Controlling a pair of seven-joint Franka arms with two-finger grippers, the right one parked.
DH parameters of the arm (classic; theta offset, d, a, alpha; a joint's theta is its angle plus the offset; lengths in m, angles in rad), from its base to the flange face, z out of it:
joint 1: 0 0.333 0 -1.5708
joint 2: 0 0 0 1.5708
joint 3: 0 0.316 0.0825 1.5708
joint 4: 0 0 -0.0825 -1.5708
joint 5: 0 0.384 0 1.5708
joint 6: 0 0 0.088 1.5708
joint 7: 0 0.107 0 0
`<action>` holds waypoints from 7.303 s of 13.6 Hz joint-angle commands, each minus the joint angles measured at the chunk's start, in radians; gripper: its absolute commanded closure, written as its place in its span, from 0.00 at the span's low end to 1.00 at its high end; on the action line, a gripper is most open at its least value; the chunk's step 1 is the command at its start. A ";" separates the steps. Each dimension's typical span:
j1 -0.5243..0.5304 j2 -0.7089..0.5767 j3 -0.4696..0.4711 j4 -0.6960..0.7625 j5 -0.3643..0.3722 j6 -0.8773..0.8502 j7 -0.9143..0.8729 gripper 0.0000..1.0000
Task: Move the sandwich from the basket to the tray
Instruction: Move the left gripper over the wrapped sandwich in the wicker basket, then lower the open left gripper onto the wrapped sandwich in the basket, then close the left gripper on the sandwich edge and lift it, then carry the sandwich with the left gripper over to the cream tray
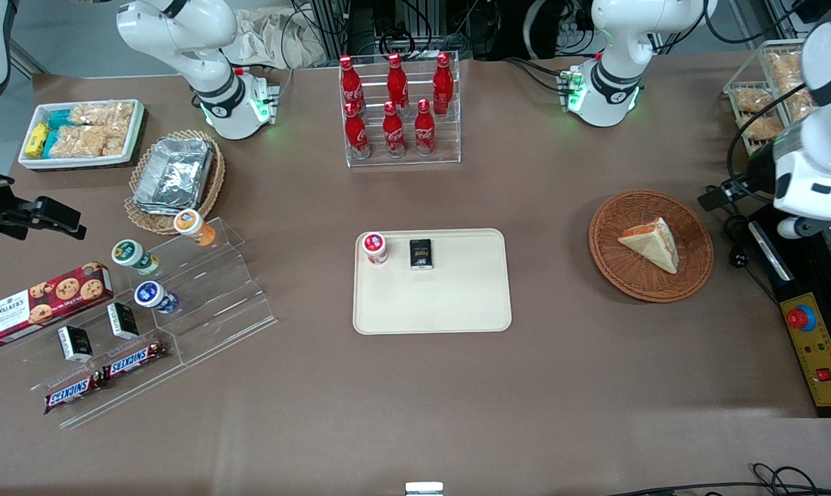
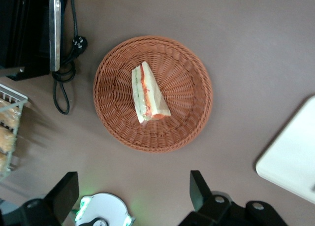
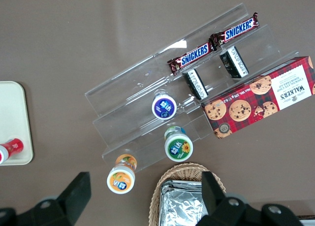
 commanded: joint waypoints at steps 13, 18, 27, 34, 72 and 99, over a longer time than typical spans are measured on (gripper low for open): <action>-0.003 -0.143 0.105 -0.692 0.008 0.764 -0.131 0.00; -0.003 -0.061 0.149 -0.733 -0.008 0.901 -0.134 0.00; -0.015 0.007 0.149 -0.753 -0.102 1.005 -0.135 0.00; -0.043 0.018 0.139 -0.741 -0.153 1.015 -0.137 0.00; -0.041 0.000 0.079 -0.596 -0.101 0.756 0.069 1.00; -0.196 0.634 -0.487 0.083 0.353 0.611 -0.404 1.00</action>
